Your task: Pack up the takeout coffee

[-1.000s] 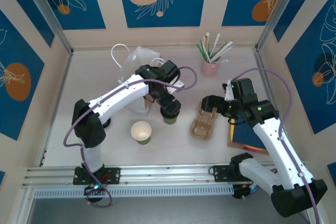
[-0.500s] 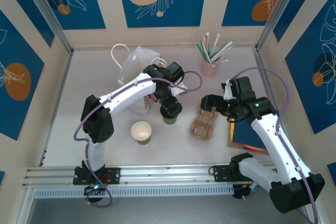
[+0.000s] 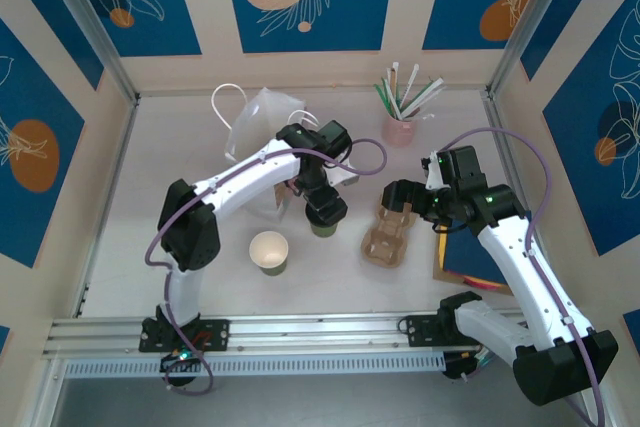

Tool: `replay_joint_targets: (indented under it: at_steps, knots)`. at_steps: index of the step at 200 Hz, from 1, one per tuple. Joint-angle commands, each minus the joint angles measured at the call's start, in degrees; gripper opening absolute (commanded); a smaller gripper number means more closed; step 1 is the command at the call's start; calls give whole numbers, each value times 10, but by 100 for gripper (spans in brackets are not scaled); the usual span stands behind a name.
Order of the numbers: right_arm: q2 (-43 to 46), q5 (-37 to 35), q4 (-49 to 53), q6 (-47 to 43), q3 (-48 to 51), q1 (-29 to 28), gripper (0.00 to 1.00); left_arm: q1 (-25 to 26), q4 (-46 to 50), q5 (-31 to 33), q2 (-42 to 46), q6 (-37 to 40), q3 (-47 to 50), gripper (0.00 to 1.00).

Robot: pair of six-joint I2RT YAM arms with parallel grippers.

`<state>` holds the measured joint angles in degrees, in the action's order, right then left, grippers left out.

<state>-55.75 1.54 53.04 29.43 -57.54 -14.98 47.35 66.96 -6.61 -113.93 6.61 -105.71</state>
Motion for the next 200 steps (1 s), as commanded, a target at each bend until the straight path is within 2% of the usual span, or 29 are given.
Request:
replay_joint_targets:
  at_steps: [1, 200]
  knots:
    - [1, 12, 3, -6, -12, 3, 99, -2, 17, -7, -8, 16, -6, 83]
    - [5, 13, 1, -4, -6, 5, 99, 12, 19, 33, -20, 16, -1, 80]
